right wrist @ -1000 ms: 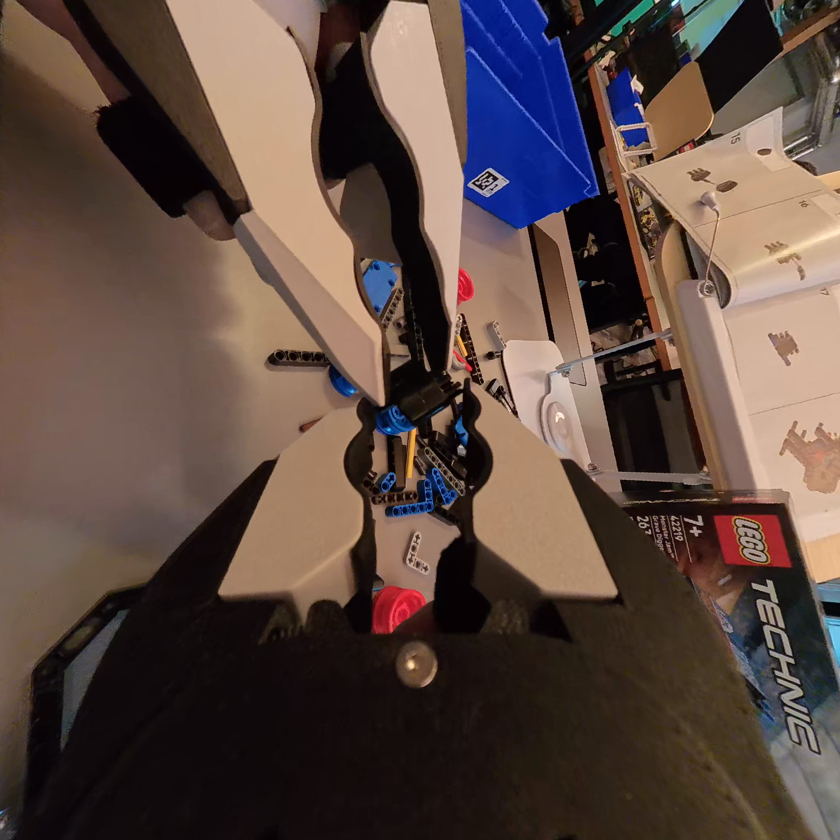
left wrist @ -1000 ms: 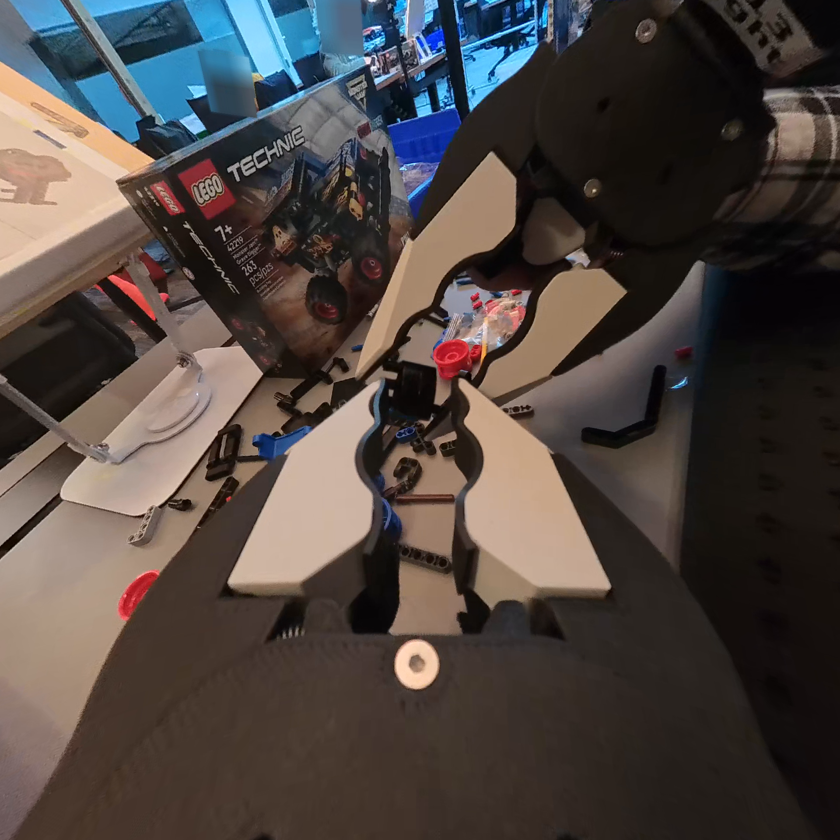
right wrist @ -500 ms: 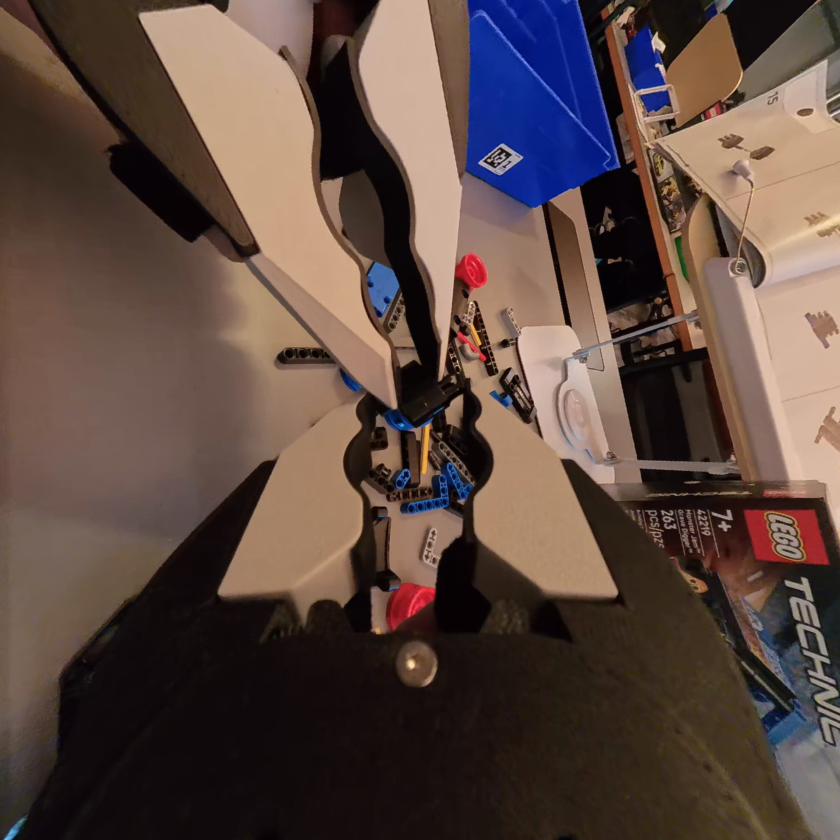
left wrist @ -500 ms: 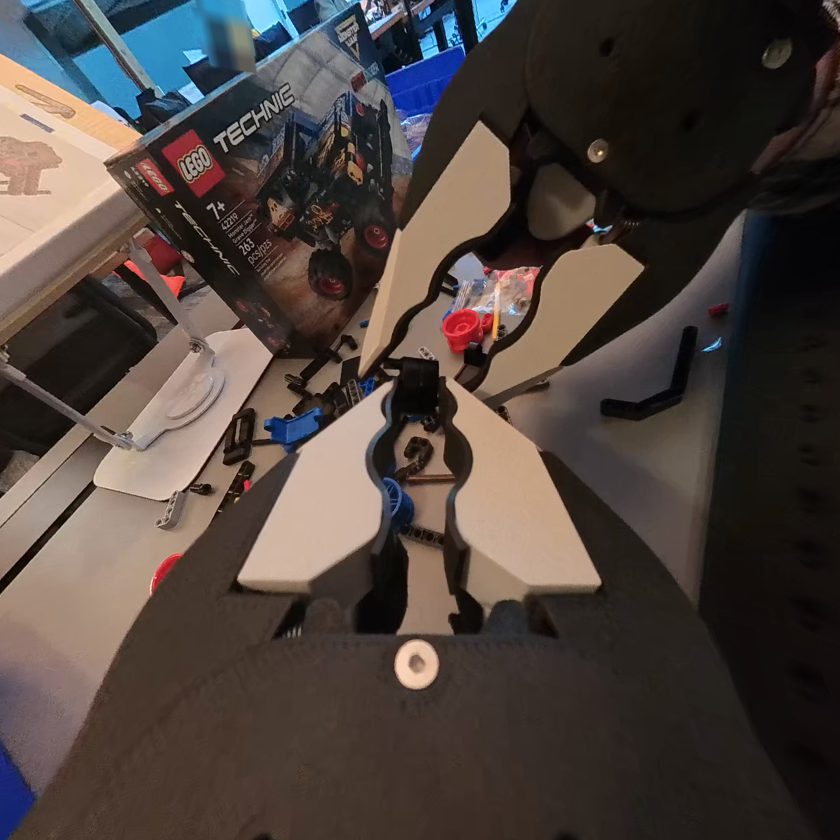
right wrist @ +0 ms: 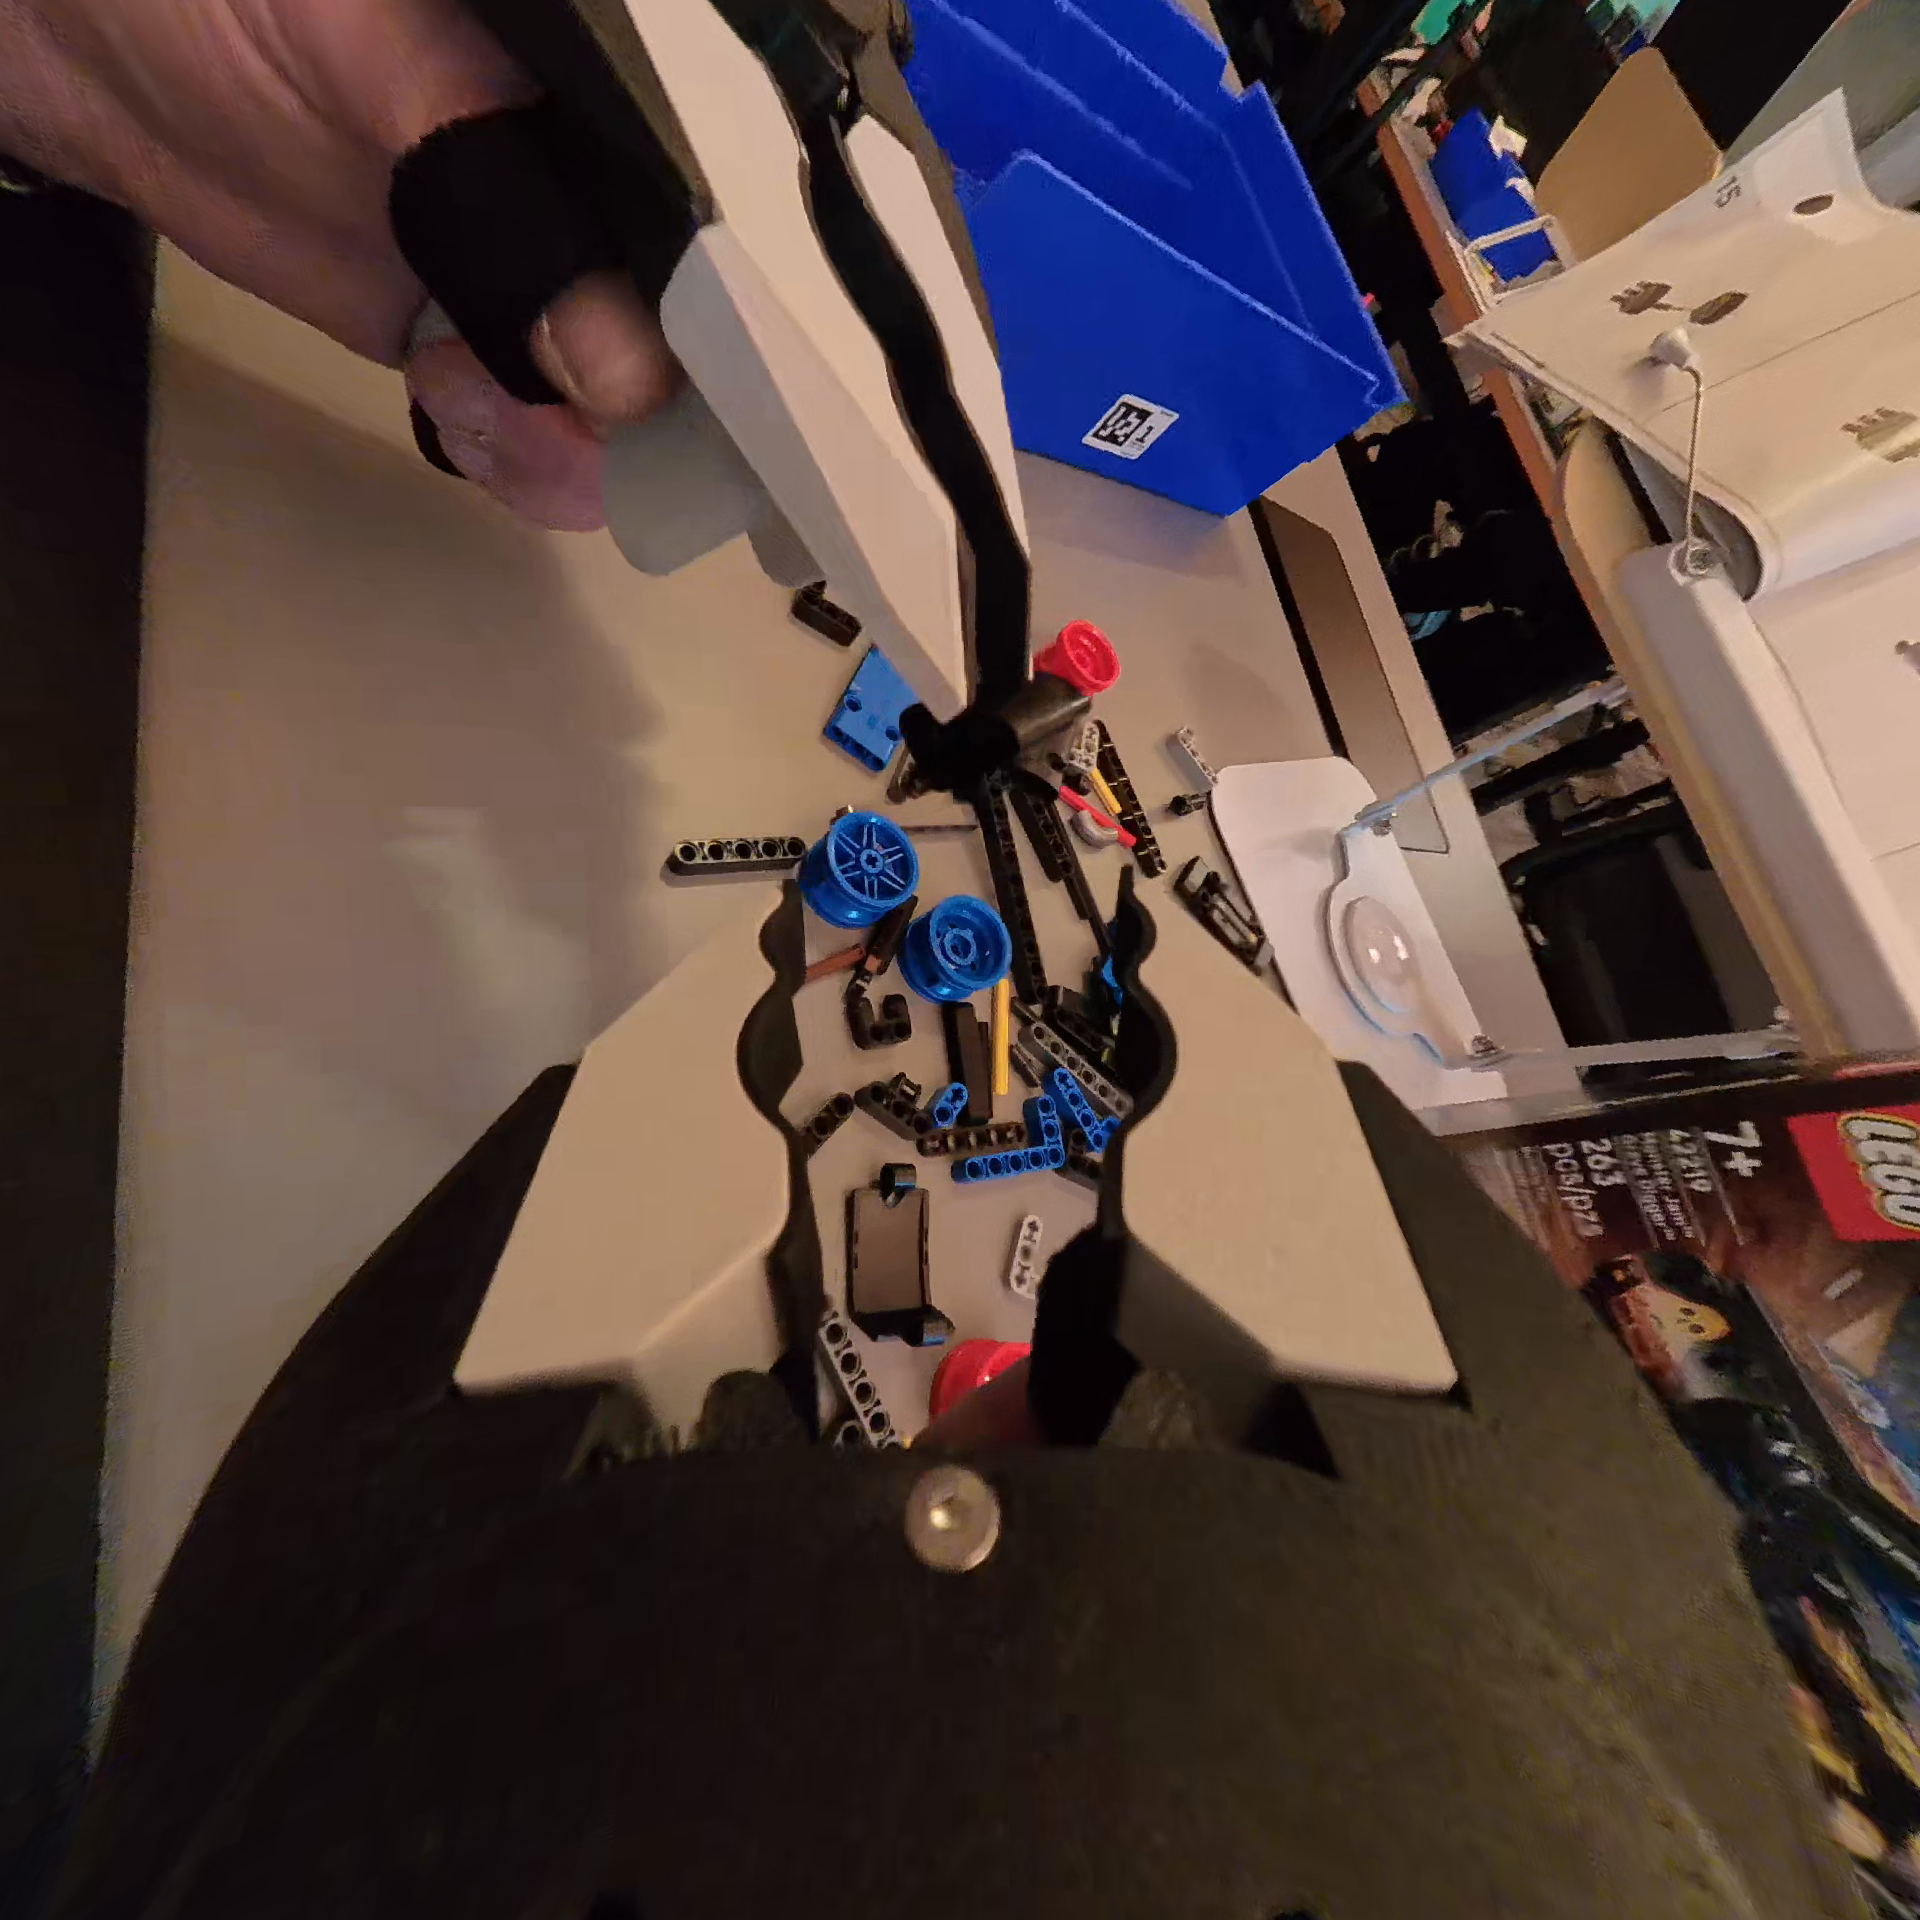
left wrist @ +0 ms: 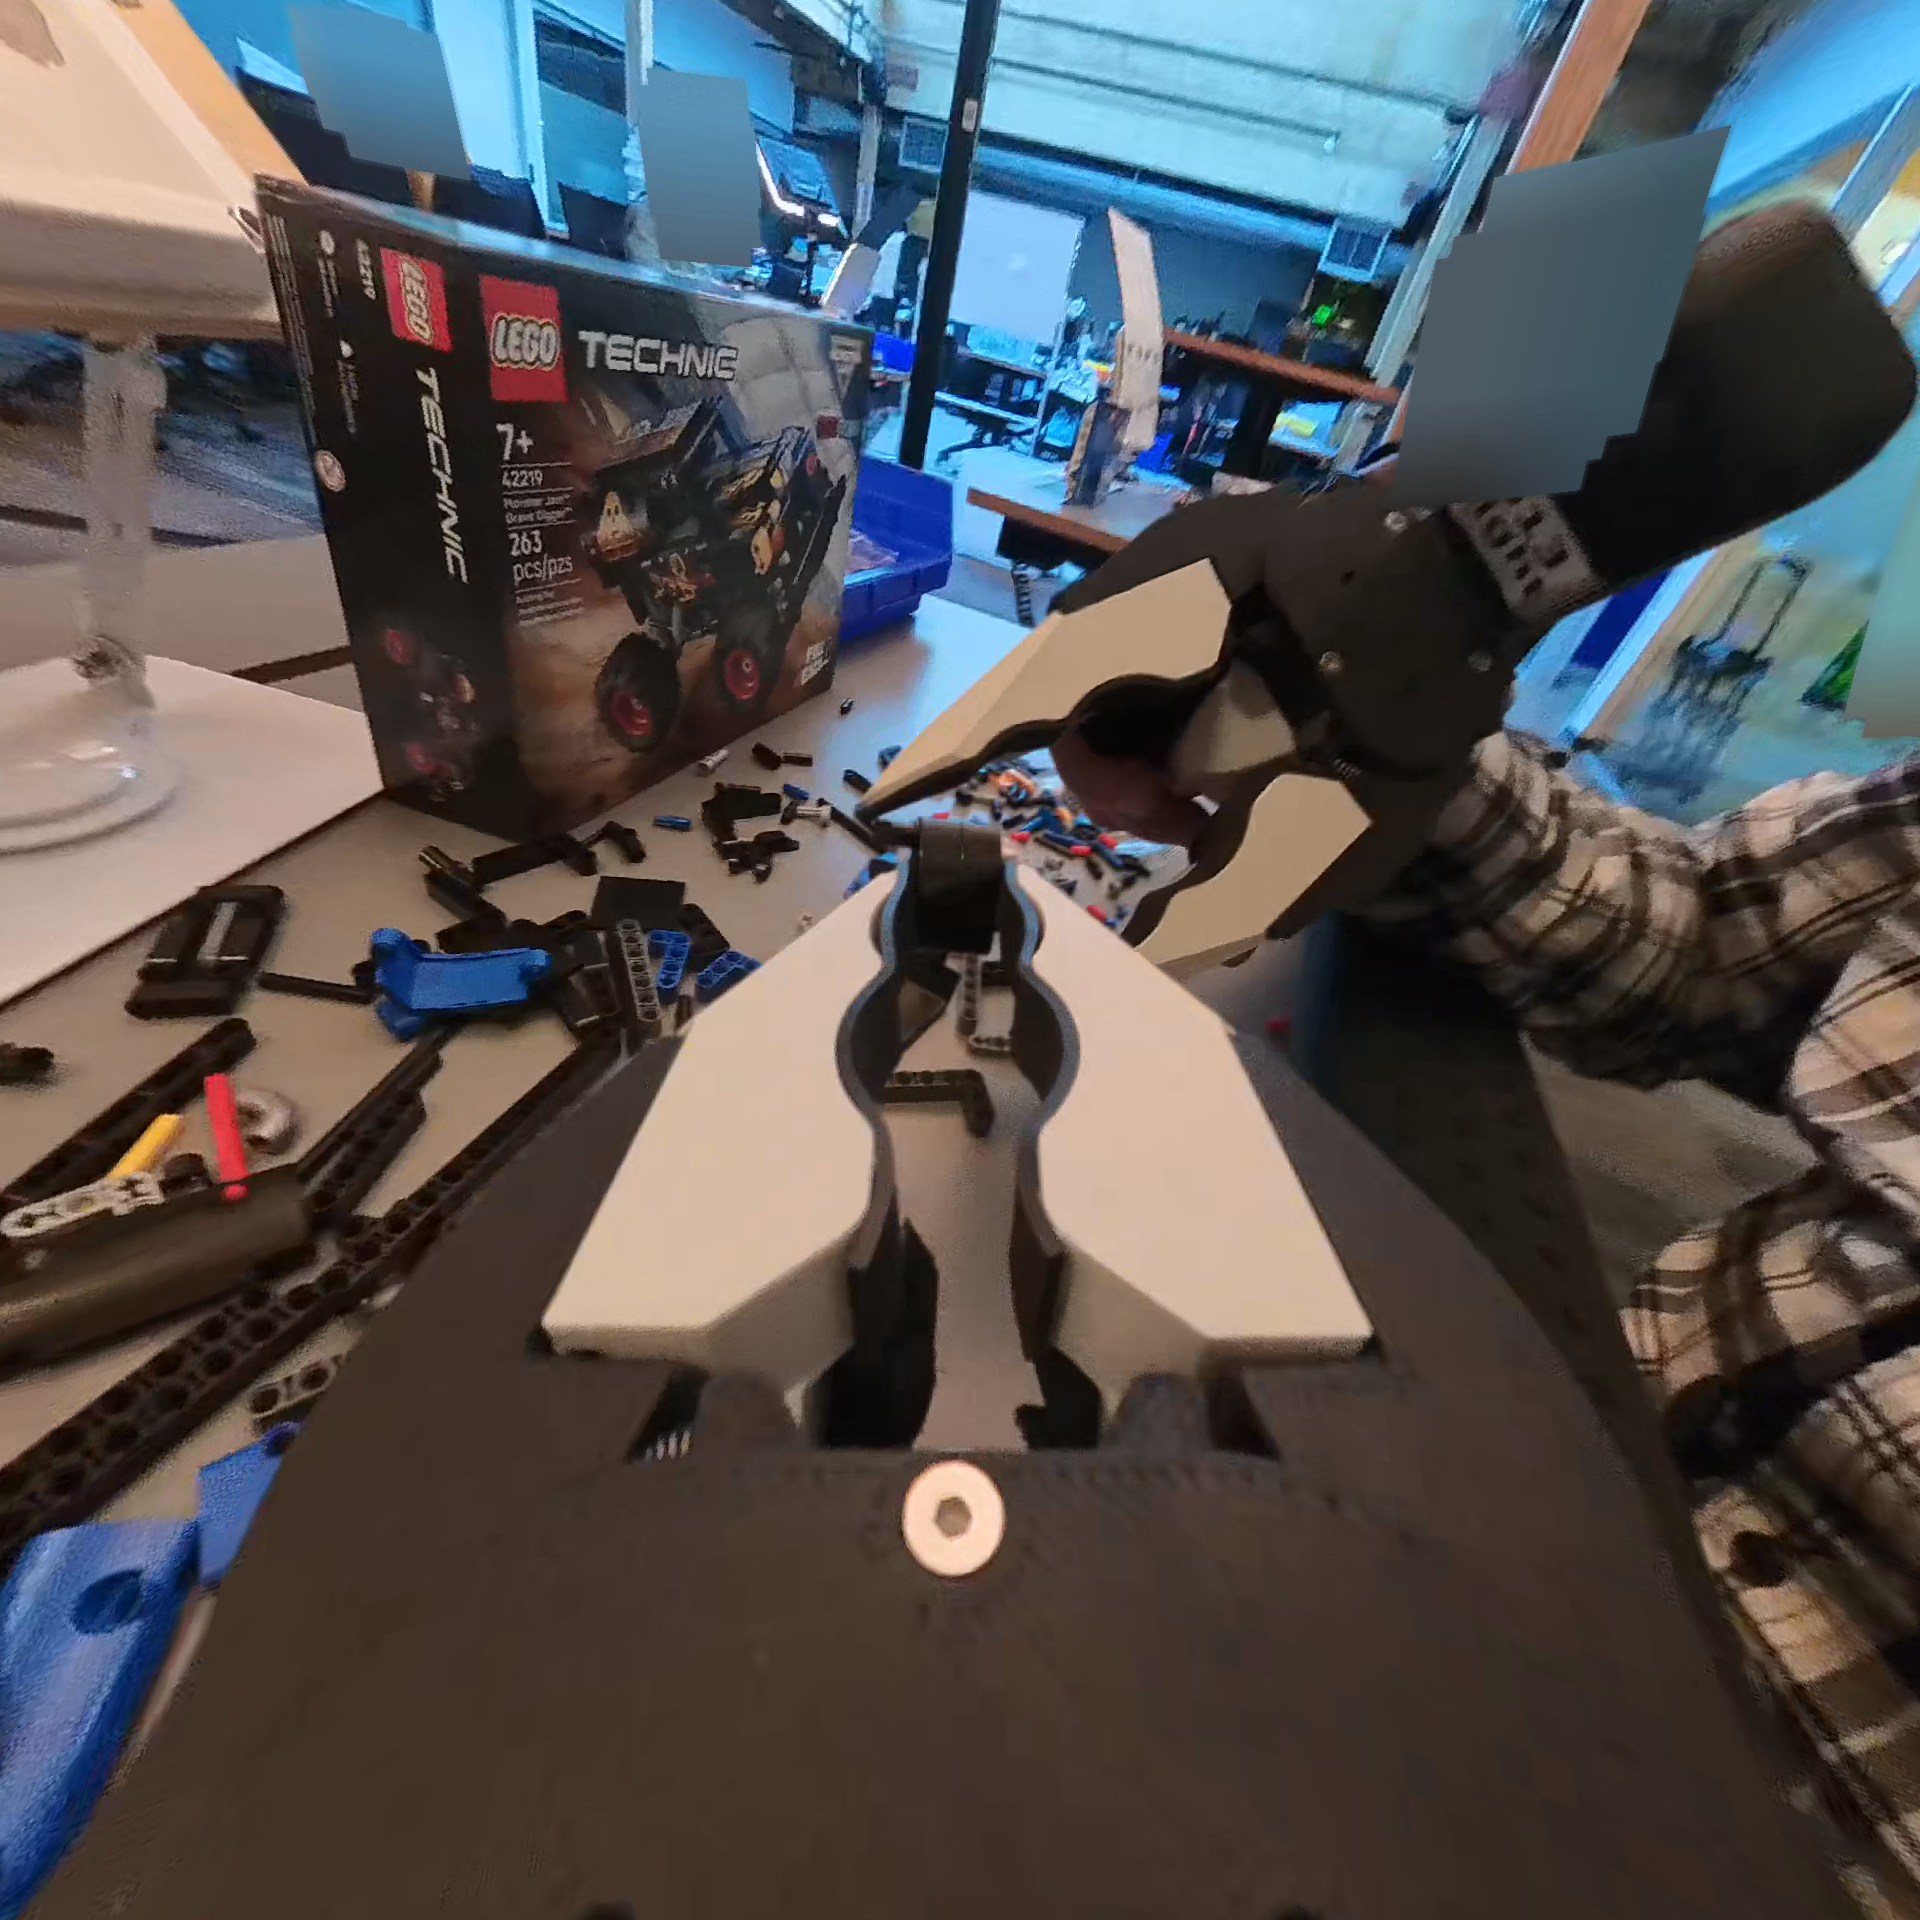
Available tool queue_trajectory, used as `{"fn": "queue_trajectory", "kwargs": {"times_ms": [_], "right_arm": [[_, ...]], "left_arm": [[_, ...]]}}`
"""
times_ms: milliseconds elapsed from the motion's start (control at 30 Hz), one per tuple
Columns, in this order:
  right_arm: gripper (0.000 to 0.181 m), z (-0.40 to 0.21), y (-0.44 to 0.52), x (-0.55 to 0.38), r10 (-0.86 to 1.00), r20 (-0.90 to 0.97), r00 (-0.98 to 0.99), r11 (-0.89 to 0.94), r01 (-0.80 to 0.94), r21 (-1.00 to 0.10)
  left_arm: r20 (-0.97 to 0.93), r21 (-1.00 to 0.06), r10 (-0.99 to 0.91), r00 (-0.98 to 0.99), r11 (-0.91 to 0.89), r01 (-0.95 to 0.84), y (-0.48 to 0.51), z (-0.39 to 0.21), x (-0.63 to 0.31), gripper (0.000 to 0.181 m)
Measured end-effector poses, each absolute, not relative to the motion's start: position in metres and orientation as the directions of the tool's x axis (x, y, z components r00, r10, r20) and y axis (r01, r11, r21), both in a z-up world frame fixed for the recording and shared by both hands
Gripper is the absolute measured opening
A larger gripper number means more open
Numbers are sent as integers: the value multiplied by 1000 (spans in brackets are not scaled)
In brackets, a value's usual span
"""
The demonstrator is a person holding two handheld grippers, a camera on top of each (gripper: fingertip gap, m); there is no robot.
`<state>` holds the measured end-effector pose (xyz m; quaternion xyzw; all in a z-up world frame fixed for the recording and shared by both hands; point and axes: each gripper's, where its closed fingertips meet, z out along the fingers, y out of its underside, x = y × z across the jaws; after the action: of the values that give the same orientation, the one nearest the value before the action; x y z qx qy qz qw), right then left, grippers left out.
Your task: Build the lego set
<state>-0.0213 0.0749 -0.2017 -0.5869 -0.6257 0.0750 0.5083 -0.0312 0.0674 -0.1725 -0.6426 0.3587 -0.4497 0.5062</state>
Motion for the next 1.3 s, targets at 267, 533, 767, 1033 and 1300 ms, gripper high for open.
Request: {"fn": "queue_trajectory", "kwargs": {"times_ms": [267, 533, 767, 1033, 1300], "right_arm": [[57, -200, 75, -16, 853, 471, 224, 254, 611, -750], [52, -196, 63, -24, 884, 430, 184, 272, 545, -793], [52, -200, 66, -20, 895, 407, 184, 253, 543, -801], [32, -203, 55, -23, 928, 349, 131, 237, 514, -824], [31, -199, 57, -24, 922, 358, 146, 247, 490, -836]], "left_arm": [[363, -932, -894, 263, -352, 89, 70, -169, -37, 13], [282, -955, -920, 272, -298, -16, 62, -181, -25, 13], [212, -958, -932, 293, -257, -125, 56, -197, -15, 14], [197, -961, -945, 263, -238, -137, 50, -199, -6, 14], [205, -965, -942, 266, -241, -107, 52, -195, -8, 14]]}}
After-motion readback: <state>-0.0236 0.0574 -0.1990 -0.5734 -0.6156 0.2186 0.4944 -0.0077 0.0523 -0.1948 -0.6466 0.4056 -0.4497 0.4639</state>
